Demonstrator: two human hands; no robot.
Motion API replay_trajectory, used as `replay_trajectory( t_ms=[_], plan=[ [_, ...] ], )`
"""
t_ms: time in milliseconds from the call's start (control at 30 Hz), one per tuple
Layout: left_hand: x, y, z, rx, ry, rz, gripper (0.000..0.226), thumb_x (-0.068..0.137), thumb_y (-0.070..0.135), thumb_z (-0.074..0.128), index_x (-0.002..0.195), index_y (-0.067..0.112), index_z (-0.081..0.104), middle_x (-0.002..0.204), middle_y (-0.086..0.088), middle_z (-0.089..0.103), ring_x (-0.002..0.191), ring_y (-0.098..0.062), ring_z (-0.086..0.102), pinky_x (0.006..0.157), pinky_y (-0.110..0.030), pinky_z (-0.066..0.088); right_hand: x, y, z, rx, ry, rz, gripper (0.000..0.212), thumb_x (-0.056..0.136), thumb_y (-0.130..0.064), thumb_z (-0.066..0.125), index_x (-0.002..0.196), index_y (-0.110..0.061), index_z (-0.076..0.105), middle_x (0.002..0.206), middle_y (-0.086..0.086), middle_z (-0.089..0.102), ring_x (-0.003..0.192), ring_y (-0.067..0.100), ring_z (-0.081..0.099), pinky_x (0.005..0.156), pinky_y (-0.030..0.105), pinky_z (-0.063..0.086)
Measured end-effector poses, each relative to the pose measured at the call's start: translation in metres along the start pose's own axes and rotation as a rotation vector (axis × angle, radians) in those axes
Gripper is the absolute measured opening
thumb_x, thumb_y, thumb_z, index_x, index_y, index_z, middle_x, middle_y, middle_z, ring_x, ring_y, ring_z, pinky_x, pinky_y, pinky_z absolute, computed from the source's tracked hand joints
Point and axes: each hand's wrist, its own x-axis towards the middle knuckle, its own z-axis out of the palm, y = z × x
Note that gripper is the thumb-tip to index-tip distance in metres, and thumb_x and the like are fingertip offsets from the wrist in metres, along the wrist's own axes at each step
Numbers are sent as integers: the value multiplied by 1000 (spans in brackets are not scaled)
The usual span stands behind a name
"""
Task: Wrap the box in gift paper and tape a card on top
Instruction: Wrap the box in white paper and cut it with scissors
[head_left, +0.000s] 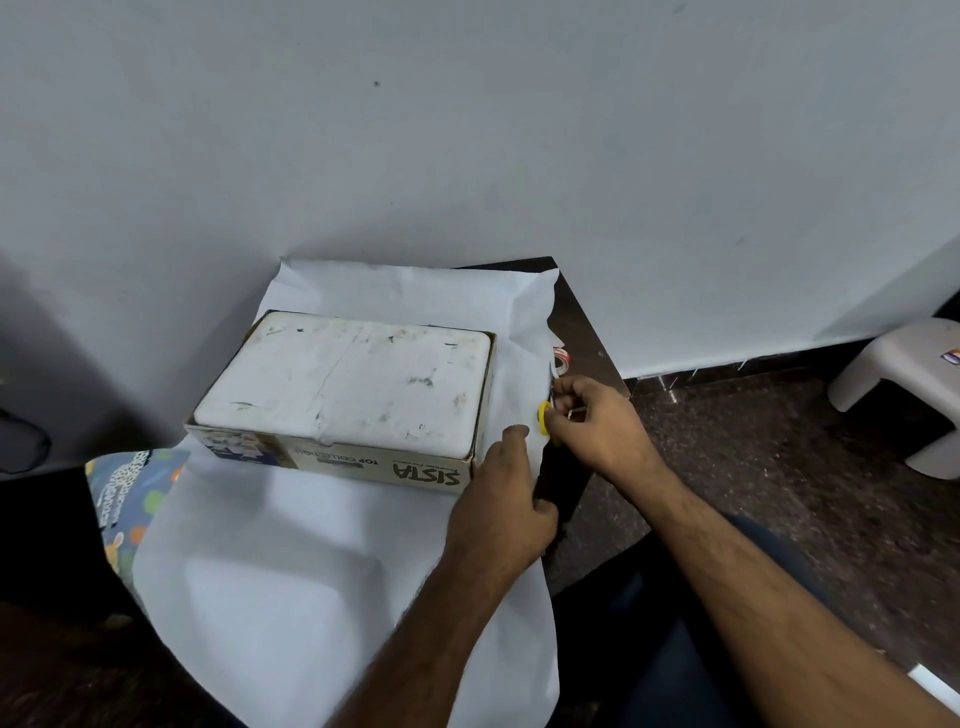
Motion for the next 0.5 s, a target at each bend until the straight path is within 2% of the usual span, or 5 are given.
replay_trajectory(
  t_ms=[133, 233, 300, 433, 500],
  plan=[
    [4, -3, 1, -8, -3, -20, 66, 84, 6, 60, 143, 20, 34, 105, -8, 61, 97, -27, 63, 75, -39, 54, -3, -2, -3, -8, -18, -10, 26, 78, -32, 62, 98, -18, 69, 84, 9, 69, 78, 32, 69, 78, 46, 58],
    [5, -3, 1, 4, 13, -24, 64, 86, 6, 60, 142, 21, 32, 107, -6, 60, 98, -24, 62, 71, -33, 48, -2, 0, -5, 26, -26, -10, 20, 84, -26, 66, 101, -17, 70, 85, 10, 69, 79, 31, 69, 81, 45, 58],
    [4, -2, 1, 0, 31, -27, 64, 87, 6, 60, 142, 22, 31, 112, -7, 58, 101, -24, 61, 75, -34, 50, -2, -1, -6, 65, -48, -1, 18, 89, -23, 68, 107, -22, 69, 88, 9, 70, 81, 28, 69, 83, 44, 58],
    [6, -3, 2, -72, 82, -30, 61, 90, 9, 61, 142, 20, 31, 118, -8, 58, 103, -23, 61, 79, -34, 52, -11, -5, -13, 152, -227, 24, 38, 95, -21, 68, 130, -22, 53, 89, 12, 73, 81, 25, 72, 89, 44, 56],
    [7, -4, 2, -92, 96, -30, 61, 90, 8, 60, 143, 19, 32, 122, -9, 59, 107, -25, 61, 82, -35, 53, -17, -7, -18, 183, -303, 20, 42, 97, -18, 67, 134, -20, 49, 92, 13, 74, 79, 26, 72, 88, 43, 56]
  ],
)
